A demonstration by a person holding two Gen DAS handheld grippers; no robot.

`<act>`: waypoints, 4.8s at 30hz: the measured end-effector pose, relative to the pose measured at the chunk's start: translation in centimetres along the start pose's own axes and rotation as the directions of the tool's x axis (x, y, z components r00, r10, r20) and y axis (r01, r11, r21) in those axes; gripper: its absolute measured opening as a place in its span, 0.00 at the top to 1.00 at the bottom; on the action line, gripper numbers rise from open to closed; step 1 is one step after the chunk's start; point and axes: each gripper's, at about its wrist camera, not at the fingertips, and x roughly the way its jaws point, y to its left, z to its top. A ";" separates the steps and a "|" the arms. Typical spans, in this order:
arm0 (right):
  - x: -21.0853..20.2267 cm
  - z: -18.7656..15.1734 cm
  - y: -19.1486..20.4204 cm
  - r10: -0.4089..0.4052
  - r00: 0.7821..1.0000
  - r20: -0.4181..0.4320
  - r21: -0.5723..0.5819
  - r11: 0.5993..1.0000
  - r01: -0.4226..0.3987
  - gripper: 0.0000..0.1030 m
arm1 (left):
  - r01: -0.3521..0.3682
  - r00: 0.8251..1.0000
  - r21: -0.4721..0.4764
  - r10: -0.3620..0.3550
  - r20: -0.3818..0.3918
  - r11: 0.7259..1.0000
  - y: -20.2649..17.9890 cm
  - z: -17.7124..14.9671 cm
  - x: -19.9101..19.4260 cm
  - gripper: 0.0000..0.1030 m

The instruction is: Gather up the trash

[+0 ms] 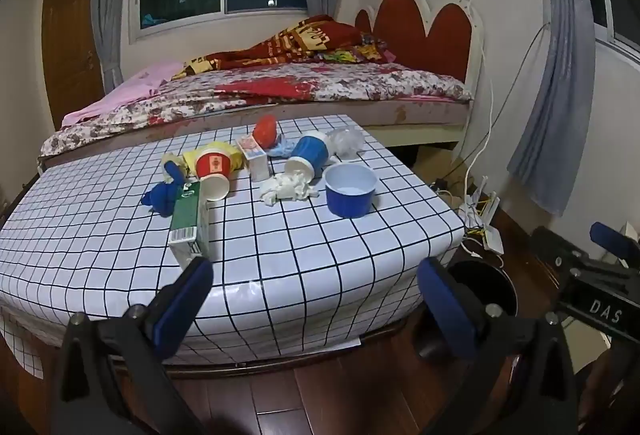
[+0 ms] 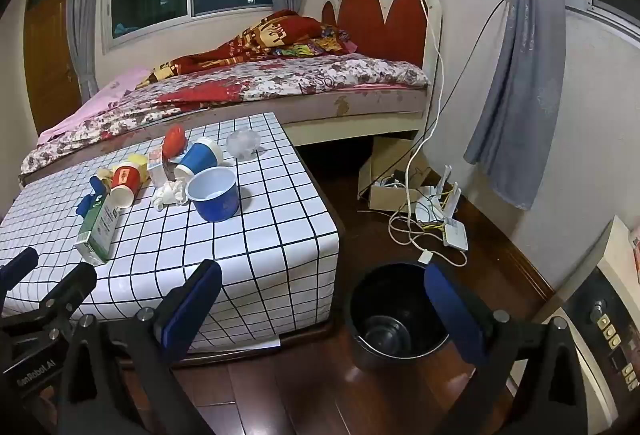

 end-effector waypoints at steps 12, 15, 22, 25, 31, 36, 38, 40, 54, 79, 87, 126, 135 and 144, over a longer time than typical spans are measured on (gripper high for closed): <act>-0.1 -0.2 0.2 -0.005 1.000 0.002 -0.004 1.000 0.005 0.01 | 0.004 1.000 -0.003 -0.004 -0.004 1.000 0.4 -0.4 -0.2 0.01; -0.1 -0.2 0.1 -0.003 1.000 0.001 -0.004 1.000 0.003 0.01 | 0.003 1.000 -0.003 -0.003 -0.006 1.000 0.6 -0.3 -0.1 0.01; -0.1 -0.3 0.1 -0.004 1.000 0.001 -0.005 1.000 0.004 0.01 | -0.002 1.000 -0.008 0.002 -0.004 1.000 0.8 -0.4 0.2 0.01; -0.1 -0.3 0.1 -0.004 1.000 0.000 -0.005 1.000 0.004 0.01 | -0.002 1.000 -0.008 0.002 -0.004 1.000 0.7 -0.6 0.1 0.01; -0.2 -0.3 0.1 -0.004 1.000 0.001 -0.004 1.000 0.004 0.01 | -0.001 1.000 -0.008 0.001 -0.005 1.000 0.8 -0.6 0.1 0.01; -0.2 -0.3 0.1 -0.005 1.000 0.001 -0.005 1.000 0.005 0.01 | 0.000 1.000 -0.010 0.000 -0.006 1.000 0.8 -0.6 0.1 0.01; -0.3 -0.3 0.1 -0.004 1.000 0.001 -0.005 1.000 0.004 0.01 | -0.001 1.000 -0.009 0.001 -0.006 1.000 0.8 -0.6 0.1 0.01; -0.3 -0.3 0.1 -0.005 1.000 0.000 -0.005 1.000 0.005 0.01 | 0.000 1.000 -0.009 0.000 -0.008 1.000 0.8 -0.9 0.1 0.01; -0.2 -0.3 0.1 -0.004 1.000 0.000 -0.005 1.000 0.004 0.01 | 0.000 1.000 -0.010 0.000 -0.008 1.000 0.7 -1.0 0.0 0.01; 0.1 -0.4 0.5 0.000 1.000 -0.005 -0.012 1.000 0.000 0.01 | -0.003 1.000 -0.010 0.002 -0.011 1.000 0.6 -0.8 0.0 0.01; 0.1 -0.8 1.3 0.014 1.000 -0.008 -0.014 1.000 -0.014 0.01 | -0.033 0.999 -0.015 0.033 -0.009 0.999 1.1 -0.9 0.6 0.01; 23.1 5.1 13.8 0.243 0.961 -0.131 -0.156 0.952 -0.262 0.07 | -0.325 0.938 -0.158 0.296 -0.180 0.933 14.5 -0.3 17.2 0.01; 23.7 5.1 14.2 0.248 0.960 -0.131 -0.178 0.947 -0.269 0.24 | -0.259 0.955 -0.188 0.223 -0.194 0.947 15.5 -0.2 17.7 0.46; 21.8 5.0 12.7 0.265 0.961 -0.080 -0.176 0.945 -0.275 0.25 | -0.175 0.980 -0.153 0.157 -0.122 0.973 13.4 0.7 15.9 0.61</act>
